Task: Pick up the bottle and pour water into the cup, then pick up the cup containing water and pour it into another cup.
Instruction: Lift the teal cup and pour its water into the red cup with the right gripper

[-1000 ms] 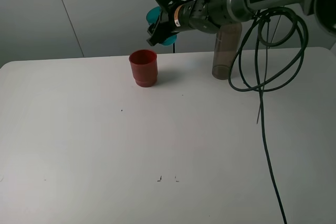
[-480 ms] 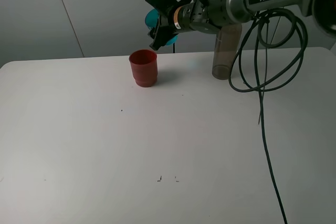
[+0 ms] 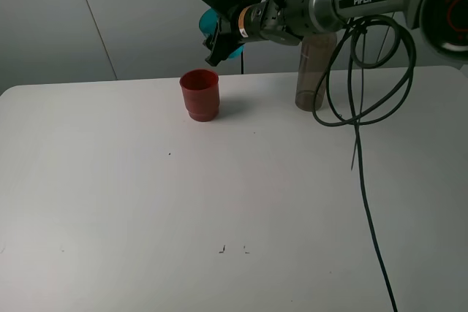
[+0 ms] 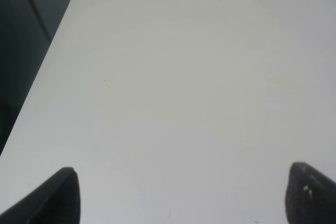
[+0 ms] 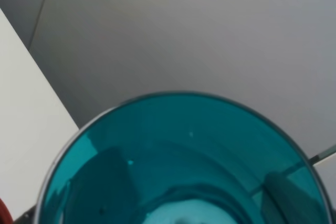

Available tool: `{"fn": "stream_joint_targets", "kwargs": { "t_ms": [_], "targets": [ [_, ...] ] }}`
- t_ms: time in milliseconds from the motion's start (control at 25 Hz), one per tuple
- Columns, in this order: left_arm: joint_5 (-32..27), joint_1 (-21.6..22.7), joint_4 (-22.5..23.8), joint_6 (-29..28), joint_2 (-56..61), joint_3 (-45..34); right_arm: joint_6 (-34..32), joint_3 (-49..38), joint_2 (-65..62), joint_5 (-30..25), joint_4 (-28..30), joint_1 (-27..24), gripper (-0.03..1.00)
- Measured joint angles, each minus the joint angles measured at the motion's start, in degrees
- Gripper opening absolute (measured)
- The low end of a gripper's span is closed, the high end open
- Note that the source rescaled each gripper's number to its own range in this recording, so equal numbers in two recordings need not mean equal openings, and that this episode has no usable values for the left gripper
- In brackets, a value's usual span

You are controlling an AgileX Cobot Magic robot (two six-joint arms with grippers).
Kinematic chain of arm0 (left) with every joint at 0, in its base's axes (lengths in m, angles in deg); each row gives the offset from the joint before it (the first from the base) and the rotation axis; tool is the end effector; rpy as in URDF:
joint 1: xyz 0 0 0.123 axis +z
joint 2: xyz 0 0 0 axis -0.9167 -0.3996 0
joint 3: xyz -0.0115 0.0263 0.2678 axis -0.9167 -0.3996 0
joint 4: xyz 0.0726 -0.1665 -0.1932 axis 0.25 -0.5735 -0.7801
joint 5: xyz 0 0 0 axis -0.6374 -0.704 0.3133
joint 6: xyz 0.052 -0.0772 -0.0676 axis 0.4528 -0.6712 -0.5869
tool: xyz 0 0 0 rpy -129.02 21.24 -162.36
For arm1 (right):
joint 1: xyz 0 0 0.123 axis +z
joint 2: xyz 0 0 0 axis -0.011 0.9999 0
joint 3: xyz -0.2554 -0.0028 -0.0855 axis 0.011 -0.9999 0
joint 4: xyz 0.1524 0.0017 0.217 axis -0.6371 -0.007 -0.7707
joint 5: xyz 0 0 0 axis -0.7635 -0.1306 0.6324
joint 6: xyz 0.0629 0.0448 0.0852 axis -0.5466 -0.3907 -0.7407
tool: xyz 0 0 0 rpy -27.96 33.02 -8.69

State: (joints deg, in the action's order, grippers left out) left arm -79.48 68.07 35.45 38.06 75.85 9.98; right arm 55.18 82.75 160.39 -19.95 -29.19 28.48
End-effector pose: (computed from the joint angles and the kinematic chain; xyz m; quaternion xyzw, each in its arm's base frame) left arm 0.0403 0.0107 0.2742 -0.0343 0.8549 0.0426 0.5159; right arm 0.4872 0.2765 0.1372 -0.4580 0.7111 -0.0104 0.5334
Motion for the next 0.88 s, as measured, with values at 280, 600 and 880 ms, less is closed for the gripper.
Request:
{"fn": "stream_joint_targets", "kwargs": {
  "t_ms": [280,600,880],
  "targets": [
    [0.00,0.00,0.00,0.00,0.00,0.00,0.87,0.45,0.00,0.10,0.74,0.00,0.16],
    [0.00,0.00,0.00,0.11,0.00,0.00,1.67,0.45,0.00,0.10,5.58,0.00,0.16],
    [0.00,0.00,0.00,0.35,0.00,0.00,1.74,0.45,0.00,0.22,10.22,0.00,0.16]
  ]
}}
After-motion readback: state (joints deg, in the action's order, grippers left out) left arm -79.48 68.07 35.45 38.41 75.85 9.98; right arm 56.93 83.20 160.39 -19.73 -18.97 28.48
